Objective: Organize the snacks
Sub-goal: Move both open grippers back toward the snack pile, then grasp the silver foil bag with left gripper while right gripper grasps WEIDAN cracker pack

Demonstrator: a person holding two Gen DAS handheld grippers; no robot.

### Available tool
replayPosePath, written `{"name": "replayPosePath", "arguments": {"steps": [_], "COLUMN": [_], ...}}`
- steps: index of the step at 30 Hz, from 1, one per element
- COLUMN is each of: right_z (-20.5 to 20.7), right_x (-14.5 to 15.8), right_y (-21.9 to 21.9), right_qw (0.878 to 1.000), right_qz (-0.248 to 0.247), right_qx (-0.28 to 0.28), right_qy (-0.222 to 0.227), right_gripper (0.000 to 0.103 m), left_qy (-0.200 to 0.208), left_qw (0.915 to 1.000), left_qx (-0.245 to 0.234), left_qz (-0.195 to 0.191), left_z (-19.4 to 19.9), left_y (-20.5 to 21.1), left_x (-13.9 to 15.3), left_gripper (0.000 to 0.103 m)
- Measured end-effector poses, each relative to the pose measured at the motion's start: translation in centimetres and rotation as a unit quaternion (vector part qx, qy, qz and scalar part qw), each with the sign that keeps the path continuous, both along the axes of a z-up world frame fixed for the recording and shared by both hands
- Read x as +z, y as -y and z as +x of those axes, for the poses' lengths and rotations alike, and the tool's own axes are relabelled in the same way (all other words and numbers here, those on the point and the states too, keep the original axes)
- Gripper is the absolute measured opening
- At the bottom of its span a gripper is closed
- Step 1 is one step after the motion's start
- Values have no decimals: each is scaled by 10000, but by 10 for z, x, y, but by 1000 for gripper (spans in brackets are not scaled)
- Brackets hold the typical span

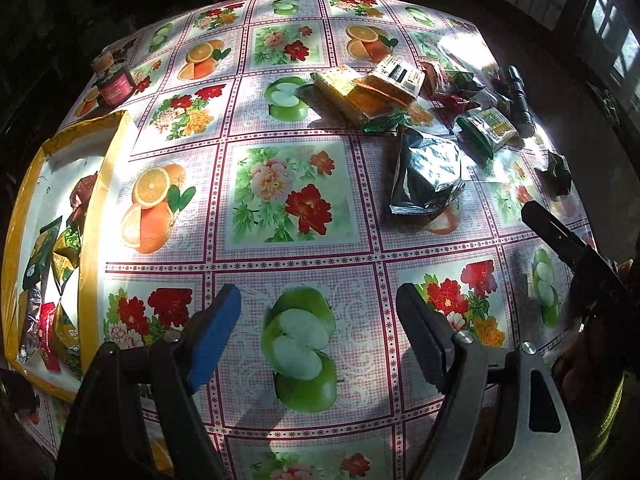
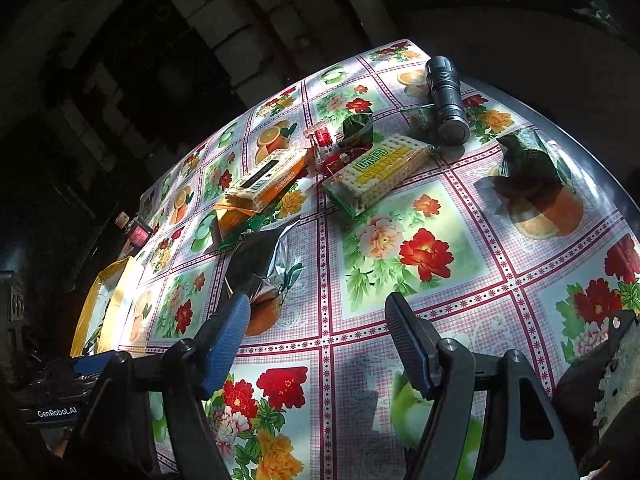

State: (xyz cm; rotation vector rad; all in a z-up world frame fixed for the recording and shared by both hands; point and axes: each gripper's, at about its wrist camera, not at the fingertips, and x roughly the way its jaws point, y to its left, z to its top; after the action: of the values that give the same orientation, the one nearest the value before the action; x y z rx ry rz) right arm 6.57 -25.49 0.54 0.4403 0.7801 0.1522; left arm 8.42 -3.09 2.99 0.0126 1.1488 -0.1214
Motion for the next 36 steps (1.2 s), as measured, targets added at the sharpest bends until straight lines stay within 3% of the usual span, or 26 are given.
{"name": "replayPosePath", "arguments": {"steps": [10,17,23,27,29,30,33,36], "right_z": [17,85,132,149,147,143,126,105], "right_x": [0,-4,-9,-10,-12,-12,-12,-11], "right_y": [4,14,13,4,0,-1,-3,0], "right_qw": [9994,9930,9837,9789,9777,9767,9772,9789], "right_qz": [-106,-186,-635,-1255,-1498,-1636,-1822,-1827], "right_qx": [-339,-1064,-1508,-1355,-1175,-1088,-774,-579], "right_qy": [-36,-476,-740,-879,-883,-870,-771,-715], "right_gripper": [71,71,71,70,66,57,49,48], "left_qy": [-92,-168,-132,-73,-21,-1,43,70], "left_qw": [9999,9995,9995,9995,9994,9992,9988,9986], "left_qx": [-82,-132,-138,-204,-272,-316,-430,-489], "left_qz": [-69,-223,-263,-236,-217,-241,-225,-212], "left_z": [2,0,2,12,21,26,44,61], "left_y": [9,9,4,10,18,23,41,59], "left_x": [-7,-14,-15,-13,-10,-10,-9,-10], "left_gripper": [80,80,80,80,80,80,80,80]}}
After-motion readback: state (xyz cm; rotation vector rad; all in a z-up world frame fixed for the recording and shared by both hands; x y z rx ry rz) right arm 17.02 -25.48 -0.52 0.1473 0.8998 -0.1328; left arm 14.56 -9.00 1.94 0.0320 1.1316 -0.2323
